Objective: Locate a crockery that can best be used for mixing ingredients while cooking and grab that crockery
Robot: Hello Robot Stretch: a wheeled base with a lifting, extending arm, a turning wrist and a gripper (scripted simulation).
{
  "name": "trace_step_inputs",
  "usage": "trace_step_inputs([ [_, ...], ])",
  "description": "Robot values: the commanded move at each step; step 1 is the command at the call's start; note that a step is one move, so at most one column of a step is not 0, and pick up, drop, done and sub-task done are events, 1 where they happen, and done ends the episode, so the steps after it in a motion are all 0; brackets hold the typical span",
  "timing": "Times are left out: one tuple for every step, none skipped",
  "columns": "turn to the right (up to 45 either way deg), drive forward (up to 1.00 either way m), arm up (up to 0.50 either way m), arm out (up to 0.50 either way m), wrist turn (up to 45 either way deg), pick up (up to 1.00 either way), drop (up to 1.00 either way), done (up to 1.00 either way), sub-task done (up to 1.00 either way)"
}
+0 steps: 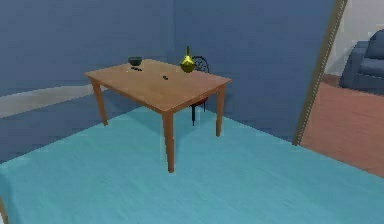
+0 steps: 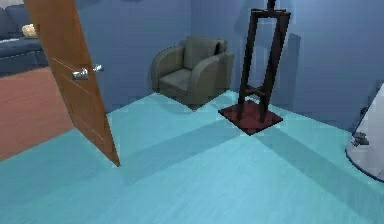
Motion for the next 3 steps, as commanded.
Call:
trace_step_inputs([
  [-3.0, 0.0, 0.0, 0.0, 0.0, 0.0, 0.0, 0.0, 0.0],
  [0.0, 0.35, 0.0, 0.0, 0.0, 0.0, 0.0, 0.0, 0.0],
  [-42.0, 0.0, 0.0, 0.0, 0.0, 0.0, 0.0, 0.0, 0.0],
])
